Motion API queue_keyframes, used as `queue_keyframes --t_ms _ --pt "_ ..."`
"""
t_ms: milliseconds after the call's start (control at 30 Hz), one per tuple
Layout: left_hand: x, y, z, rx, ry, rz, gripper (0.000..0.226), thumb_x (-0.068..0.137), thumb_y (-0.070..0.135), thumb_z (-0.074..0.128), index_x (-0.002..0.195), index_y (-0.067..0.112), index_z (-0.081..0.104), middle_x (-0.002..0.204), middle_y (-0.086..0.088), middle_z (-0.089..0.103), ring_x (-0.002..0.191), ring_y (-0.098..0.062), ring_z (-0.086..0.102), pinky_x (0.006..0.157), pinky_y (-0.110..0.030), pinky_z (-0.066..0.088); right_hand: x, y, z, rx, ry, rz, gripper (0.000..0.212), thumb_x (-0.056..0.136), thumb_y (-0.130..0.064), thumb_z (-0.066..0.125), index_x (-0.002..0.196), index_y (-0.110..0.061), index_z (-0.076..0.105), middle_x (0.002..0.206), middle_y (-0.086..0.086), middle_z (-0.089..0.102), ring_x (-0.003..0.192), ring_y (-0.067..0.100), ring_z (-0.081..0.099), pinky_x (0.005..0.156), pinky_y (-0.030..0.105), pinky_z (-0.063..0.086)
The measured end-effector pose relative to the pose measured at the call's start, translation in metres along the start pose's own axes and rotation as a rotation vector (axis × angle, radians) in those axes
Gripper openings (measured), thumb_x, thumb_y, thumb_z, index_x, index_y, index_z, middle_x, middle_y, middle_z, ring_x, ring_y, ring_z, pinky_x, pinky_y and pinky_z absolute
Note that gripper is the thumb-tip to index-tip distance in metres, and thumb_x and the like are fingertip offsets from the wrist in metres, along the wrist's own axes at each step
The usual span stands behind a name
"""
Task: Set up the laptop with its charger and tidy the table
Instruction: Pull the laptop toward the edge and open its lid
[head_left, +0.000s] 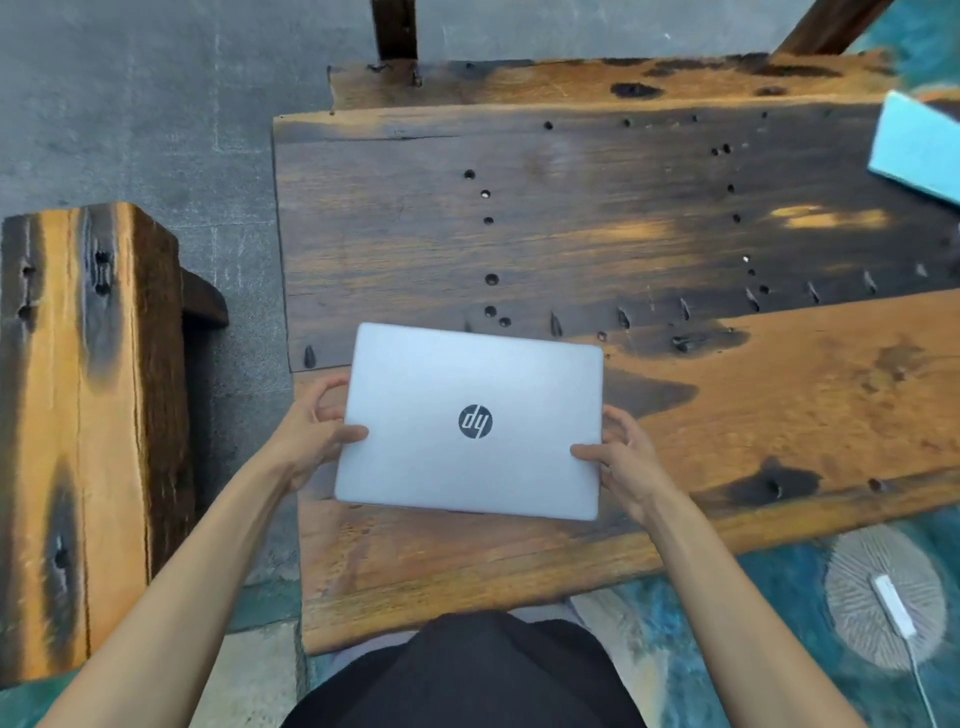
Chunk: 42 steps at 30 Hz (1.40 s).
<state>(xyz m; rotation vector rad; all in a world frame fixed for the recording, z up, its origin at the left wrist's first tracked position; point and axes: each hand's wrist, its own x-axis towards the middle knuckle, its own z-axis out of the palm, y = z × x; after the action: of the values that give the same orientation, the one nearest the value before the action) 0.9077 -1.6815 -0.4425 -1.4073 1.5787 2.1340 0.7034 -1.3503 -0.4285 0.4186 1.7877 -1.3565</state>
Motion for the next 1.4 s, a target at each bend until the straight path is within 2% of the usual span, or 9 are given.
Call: queue_keyframes --t_ms 133,233,367,500,667,900,1200,1300,1400 --pt "-0.006 -0.003 0.043 0.039 -0.045 0.007 0.068 0.079 -0.018 0.068 0.121 0.035 0.057 0.111 -0.012 0.071 0.099 -0.029 0.071 0.069 -0.042 0.058 -0.018 0.019 -0.044 0.113 0.053 -0.003 0.073 0.078 0.017 0.072 0.139 -0.016 0.051 0.126 0.012 0.069 0.116 0.034 0.067 0.100 0.059 0.053" --pt "-0.009 -0.005 0.085 0.094 -0.097 0.003 0.069 0.079 -0.016 0.069 0.126 0.033 0.057 0.121 -0.018 0.065 0.106 -0.037 0.067 0.075 -0.050 0.060 -0.030 0.034 -0.088 0.179 0.100 -0.003 0.075 0.078 0.018 0.072 0.142 -0.014 0.049 0.124 0.010 0.070 0.116 0.032 0.067 0.102 0.059 0.052" --pt "-0.014 -0.014 0.156 0.123 -0.137 -0.008 0.068 0.080 -0.014 0.070 0.124 0.036 0.056 0.122 -0.018 0.066 0.103 -0.032 0.069 0.067 -0.044 0.060 -0.040 0.050 -0.159 0.250 0.146 -0.013 0.076 0.078 0.019 0.071 0.143 -0.012 0.047 0.125 0.013 0.069 0.115 0.033 0.066 0.096 0.054 0.056" --pt "-0.020 -0.025 0.236 0.159 -0.167 -0.001 0.065 0.080 -0.012 0.070 0.122 0.035 0.057 0.120 -0.012 0.067 0.109 -0.033 0.066 0.074 -0.048 0.058 -0.042 0.060 -0.239 0.271 0.145 -0.027 0.073 0.079 0.020 0.069 0.142 -0.011 0.049 0.121 0.014 0.069 0.110 0.029 0.067 0.091 0.048 0.057" --pt "-0.029 -0.038 0.341 0.216 -0.165 0.029 0.062 0.080 -0.010 0.071 0.115 0.040 0.061 0.118 -0.009 0.066 0.109 -0.032 0.064 0.073 -0.048 0.058 -0.042 0.060 -0.342 0.276 0.166 -0.036 0.071 0.079 0.021 0.069 0.139 -0.012 0.049 0.122 0.013 0.069 0.113 0.031 0.067 0.101 0.056 0.053" --pt "-0.027 -0.039 0.460 0.206 -0.218 0.014 0.061 0.079 -0.012 0.072 0.115 0.037 0.062 0.119 -0.010 0.066 0.109 -0.032 0.066 0.069 -0.046 0.059 -0.034 0.060 -0.459 0.276 0.201 -0.039 0.069 0.079 0.015 0.072 0.136 -0.018 0.054 0.117 0.009 0.073 0.107 0.028 0.071 0.093 0.053 0.058" --pt "0.013 0.001 0.565 0.208 -0.262 0.005 0.064 0.078 -0.013 0.073 0.124 0.030 0.060 0.113 -0.001 0.071 0.106 -0.026 0.068 0.065 -0.041 0.059 0.014 0.031 -0.545 0.339 0.246 -0.054 0.069 0.076 0.016 0.072 0.134 -0.019 0.055 0.118 0.010 0.073 0.108 0.031 0.070 0.092 0.053 0.058" --pt "0.037 0.017 0.598 0.189 -0.246 -0.012 0.066 0.079 -0.014 0.071 0.130 0.026 0.057 0.117 -0.004 0.069 0.106 -0.026 0.067 0.070 -0.043 0.058 0.046 0.007 -0.569 0.331 0.257 -0.054 0.071 0.075 0.018 0.072 0.134 -0.017 0.054 0.118 0.012 0.072 0.110 0.031 0.069 0.093 0.052 0.057" --pt "0.063 0.035 0.630 0.172 -0.239 -0.013 0.065 0.080 -0.015 0.068 0.125 0.031 0.059 0.118 -0.006 0.067 0.107 -0.027 0.065 0.071 -0.042 0.056 0.084 -0.026 -0.593 0.303 0.251 -0.054 0.073 0.076 0.017 0.072 0.137 -0.017 0.052 0.121 0.013 0.071 0.112 0.031 0.068 0.091 0.048 0.057"
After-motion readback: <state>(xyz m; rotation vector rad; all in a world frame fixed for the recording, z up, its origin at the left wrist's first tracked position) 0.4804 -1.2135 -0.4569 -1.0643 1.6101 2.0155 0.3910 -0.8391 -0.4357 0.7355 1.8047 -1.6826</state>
